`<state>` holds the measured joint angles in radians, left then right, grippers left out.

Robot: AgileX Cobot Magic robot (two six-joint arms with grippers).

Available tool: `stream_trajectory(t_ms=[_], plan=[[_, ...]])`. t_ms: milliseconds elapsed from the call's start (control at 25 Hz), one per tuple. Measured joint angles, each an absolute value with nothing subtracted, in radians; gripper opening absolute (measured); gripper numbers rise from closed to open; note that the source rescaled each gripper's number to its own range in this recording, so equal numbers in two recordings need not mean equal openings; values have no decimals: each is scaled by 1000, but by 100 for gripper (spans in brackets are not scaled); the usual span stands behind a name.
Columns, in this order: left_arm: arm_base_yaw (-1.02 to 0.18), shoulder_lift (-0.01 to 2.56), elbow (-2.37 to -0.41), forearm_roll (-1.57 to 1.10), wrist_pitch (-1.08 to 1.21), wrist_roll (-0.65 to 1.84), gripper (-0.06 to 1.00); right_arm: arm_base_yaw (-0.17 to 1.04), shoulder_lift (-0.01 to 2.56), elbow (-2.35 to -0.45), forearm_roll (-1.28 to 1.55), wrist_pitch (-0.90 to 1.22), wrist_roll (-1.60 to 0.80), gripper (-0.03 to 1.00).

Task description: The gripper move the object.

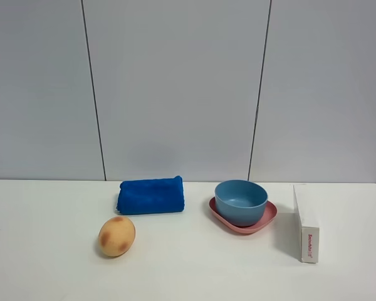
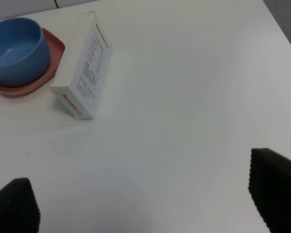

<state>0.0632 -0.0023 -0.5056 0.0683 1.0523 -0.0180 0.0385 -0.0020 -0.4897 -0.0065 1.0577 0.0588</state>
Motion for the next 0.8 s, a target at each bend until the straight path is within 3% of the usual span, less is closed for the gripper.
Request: stream_trajectory(t_ms=[800], plan=[[63, -3, -506, 60, 1052, -16, 98, 38, -2, -490, -6, 1058, 59, 100]])
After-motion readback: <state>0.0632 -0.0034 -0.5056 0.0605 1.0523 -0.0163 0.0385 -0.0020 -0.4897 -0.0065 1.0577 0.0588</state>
